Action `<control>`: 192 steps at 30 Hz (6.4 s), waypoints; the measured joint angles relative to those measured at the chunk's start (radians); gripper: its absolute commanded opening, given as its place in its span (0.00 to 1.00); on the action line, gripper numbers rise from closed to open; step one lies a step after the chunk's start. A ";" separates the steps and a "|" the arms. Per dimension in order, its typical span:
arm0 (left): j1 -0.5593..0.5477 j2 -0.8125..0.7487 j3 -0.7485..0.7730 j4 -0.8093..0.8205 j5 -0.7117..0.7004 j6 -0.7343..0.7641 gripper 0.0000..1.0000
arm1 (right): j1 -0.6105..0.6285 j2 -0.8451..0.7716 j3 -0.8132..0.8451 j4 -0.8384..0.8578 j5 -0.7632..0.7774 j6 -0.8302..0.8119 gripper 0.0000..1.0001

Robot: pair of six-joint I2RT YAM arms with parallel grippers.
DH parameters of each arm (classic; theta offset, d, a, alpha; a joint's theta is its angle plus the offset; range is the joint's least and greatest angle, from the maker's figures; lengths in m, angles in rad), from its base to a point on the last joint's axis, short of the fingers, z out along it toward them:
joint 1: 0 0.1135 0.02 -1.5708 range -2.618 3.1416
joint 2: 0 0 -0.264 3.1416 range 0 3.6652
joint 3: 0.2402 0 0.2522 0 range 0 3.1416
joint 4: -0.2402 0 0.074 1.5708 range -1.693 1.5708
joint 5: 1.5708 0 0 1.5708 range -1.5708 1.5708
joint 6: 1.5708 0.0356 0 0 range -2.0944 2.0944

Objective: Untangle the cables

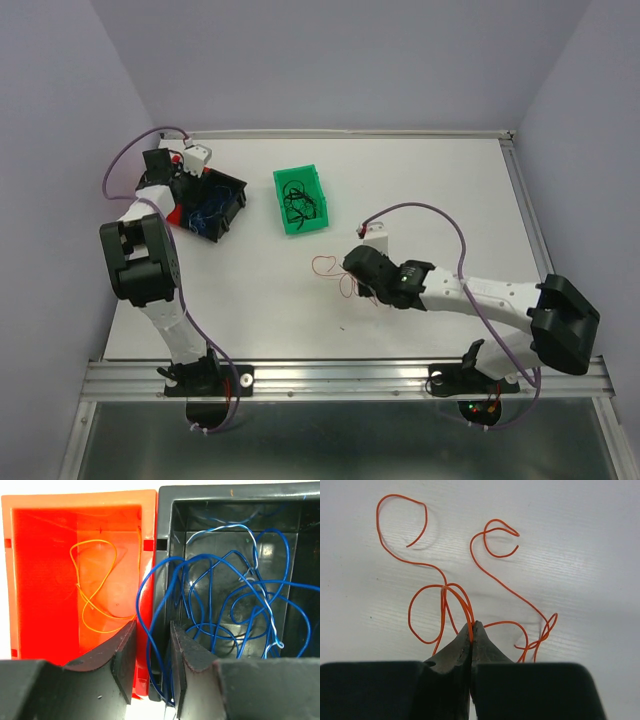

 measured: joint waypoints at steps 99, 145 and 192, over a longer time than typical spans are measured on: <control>-0.615 -0.872 -0.328 -0.087 0.390 -0.099 0.00 | -0.082 0.018 0.576 0.196 -0.579 -0.295 0.83; -0.138 -0.381 -0.152 0.082 0.329 -0.030 0.00 | -0.081 -0.193 -0.076 0.151 -0.059 -0.113 0.96; -0.260 -0.383 -0.051 -0.215 0.101 0.058 0.68 | -0.195 -0.091 -0.124 0.044 -0.225 -0.069 0.01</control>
